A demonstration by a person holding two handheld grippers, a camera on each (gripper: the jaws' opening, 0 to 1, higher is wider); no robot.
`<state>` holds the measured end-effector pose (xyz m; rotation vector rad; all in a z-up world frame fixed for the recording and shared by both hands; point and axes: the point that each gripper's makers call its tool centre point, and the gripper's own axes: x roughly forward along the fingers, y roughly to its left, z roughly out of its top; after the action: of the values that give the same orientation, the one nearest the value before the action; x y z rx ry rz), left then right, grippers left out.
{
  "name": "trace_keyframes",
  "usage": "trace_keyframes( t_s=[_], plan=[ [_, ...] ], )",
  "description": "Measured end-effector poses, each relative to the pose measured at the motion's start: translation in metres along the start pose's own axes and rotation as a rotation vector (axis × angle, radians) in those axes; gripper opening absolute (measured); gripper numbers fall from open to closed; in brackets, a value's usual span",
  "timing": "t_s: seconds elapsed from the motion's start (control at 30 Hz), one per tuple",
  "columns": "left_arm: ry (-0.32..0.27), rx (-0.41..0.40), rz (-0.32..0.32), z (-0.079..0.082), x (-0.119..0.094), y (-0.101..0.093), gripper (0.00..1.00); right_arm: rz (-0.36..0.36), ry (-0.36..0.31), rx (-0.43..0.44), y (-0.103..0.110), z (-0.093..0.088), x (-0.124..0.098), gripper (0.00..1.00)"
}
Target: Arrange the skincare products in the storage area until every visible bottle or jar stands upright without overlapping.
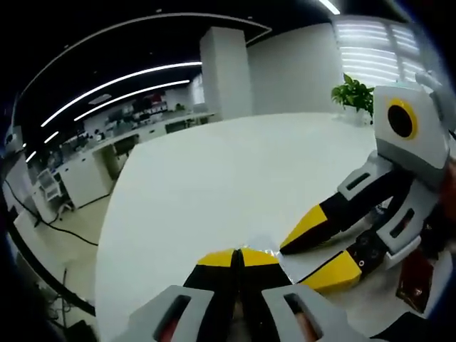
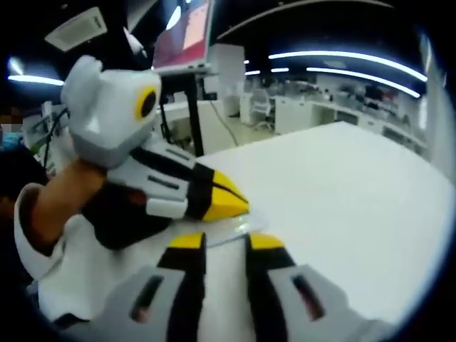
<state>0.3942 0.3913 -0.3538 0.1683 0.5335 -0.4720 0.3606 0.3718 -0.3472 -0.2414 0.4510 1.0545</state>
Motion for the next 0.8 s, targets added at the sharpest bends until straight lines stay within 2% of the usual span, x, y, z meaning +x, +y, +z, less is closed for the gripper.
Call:
trace_keyframes(
  t_s=[0.27,0.37,0.43,0.5,0.57,0.7,0.8],
  plan=[
    [0.001,-0.008,-0.002,0.001,0.002,0.006,0.0,0.014,-0.003,0.004,0.003,0.0,0.001,0.21],
    [0.002,0.026,0.021,0.001,-0.002,0.007,0.0,0.009,-0.009,0.004,0.001,0.001,0.001,0.21],
    [-0.027,0.02,0.043,0.006,-0.005,0.012,0.0,0.009,-0.013,0.008,0.0,0.002,0.001,0.21],
    [-0.101,-0.077,0.019,0.016,-0.01,0.015,0.0,0.013,-0.019,0.02,0.001,0.003,0.002,0.21],
    [-0.135,-0.121,0.036,0.019,-0.015,0.021,0.0,0.013,-0.02,0.027,0.001,0.003,0.002,0.22],
    [-0.108,-0.143,0.085,0.01,-0.017,0.035,0.0,0.0,-0.024,0.028,-0.001,0.005,0.002,0.24],
    [-0.075,-0.11,0.115,0.003,-0.016,0.04,0.0,-0.005,-0.026,0.03,-0.002,0.005,0.002,0.25]
  ],
)
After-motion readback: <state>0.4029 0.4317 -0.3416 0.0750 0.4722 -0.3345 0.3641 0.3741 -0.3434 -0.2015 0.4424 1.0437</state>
